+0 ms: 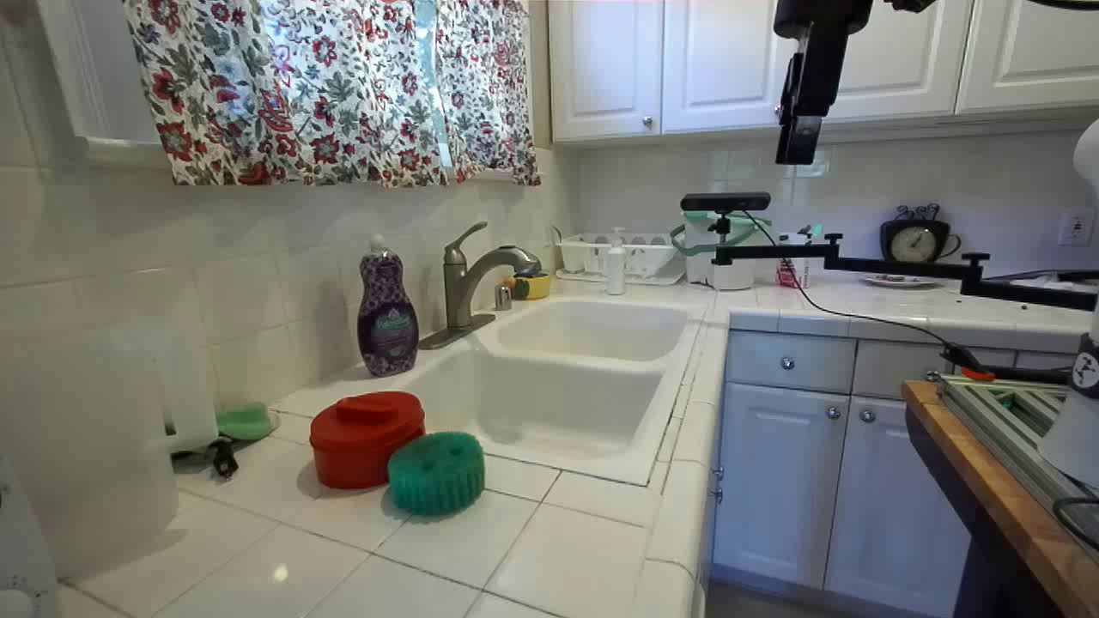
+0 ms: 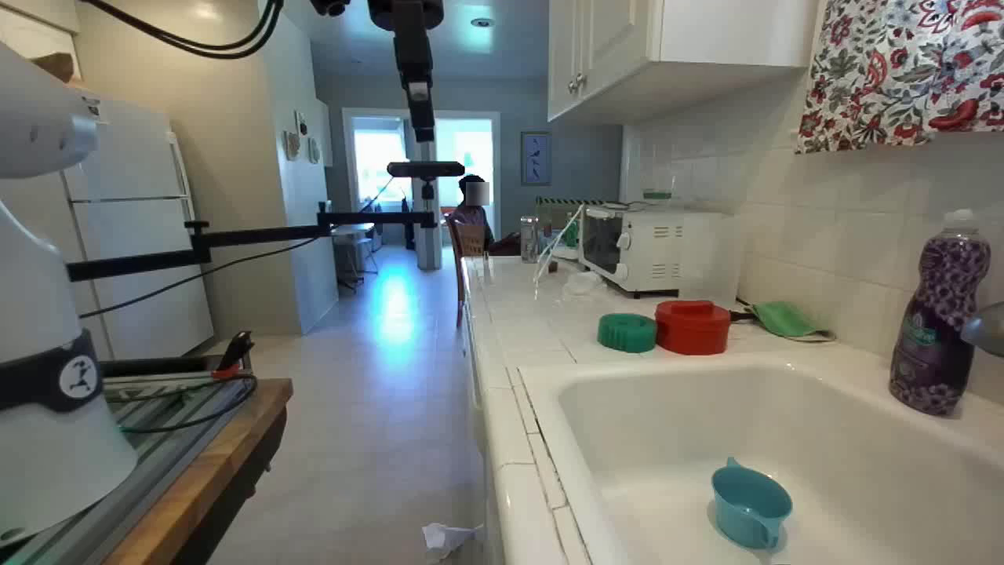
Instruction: Open the tap
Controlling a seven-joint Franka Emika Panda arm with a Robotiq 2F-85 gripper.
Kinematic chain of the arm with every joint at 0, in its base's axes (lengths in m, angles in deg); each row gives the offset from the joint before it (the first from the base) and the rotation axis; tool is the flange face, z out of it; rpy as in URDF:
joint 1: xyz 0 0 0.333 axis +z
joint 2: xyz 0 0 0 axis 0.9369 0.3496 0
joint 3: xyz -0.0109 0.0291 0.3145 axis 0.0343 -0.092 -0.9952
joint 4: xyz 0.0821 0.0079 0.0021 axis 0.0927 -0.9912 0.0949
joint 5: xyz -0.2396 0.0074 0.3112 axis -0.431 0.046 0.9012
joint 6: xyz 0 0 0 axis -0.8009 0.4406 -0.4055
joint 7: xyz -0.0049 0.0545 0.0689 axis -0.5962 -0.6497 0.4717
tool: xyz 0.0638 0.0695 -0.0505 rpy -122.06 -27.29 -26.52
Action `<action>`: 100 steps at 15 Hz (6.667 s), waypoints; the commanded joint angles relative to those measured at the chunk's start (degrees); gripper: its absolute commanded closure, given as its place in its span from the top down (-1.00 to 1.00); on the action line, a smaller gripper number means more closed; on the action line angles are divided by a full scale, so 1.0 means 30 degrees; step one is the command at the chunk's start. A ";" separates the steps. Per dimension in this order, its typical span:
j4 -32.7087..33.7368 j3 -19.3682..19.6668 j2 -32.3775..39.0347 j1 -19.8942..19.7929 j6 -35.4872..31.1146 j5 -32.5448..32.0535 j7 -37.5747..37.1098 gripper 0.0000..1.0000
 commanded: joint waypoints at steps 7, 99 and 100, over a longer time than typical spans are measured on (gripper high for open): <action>0.0030 0.1266 -0.0111 -0.0391 -0.2052 0.0337 -0.0143 1.00; 2.8267 0.4113 2.9020 -0.6914 -1.4269 0.8423 -0.5172 1.00; 2.8904 0.4137 2.9421 -0.6890 -1.4112 0.8345 -0.5336 1.00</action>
